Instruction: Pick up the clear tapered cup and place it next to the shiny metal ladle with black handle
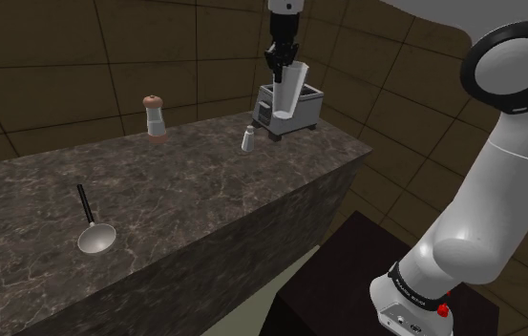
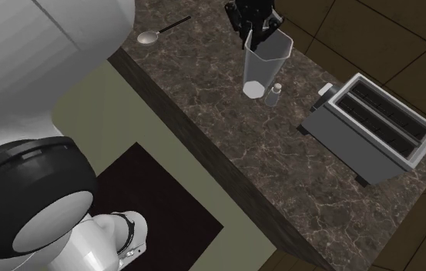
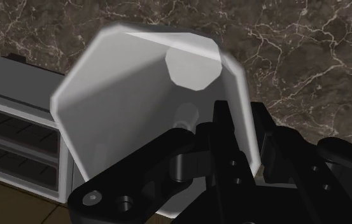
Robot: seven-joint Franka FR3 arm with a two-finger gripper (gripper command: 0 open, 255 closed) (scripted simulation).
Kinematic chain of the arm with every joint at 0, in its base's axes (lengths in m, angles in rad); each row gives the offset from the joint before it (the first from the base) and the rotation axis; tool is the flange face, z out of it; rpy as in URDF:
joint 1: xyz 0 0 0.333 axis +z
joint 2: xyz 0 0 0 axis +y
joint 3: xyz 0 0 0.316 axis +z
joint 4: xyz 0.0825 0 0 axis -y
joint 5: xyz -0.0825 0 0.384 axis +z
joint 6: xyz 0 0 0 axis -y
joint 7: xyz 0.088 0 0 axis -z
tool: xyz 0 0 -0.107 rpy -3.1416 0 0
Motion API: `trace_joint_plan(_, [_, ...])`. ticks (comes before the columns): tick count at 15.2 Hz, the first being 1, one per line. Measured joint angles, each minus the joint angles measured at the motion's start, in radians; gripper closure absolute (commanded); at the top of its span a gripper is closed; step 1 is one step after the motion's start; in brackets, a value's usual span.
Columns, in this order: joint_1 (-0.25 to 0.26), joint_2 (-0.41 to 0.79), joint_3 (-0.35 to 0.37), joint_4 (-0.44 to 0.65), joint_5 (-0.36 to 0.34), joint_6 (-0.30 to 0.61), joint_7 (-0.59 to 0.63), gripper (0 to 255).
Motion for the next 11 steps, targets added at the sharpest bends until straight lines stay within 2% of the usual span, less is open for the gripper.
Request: trace_joint_plan(11, [0.136, 0.09, 0.085, 0.004, -0.011, 0.058, 0.226, 255])
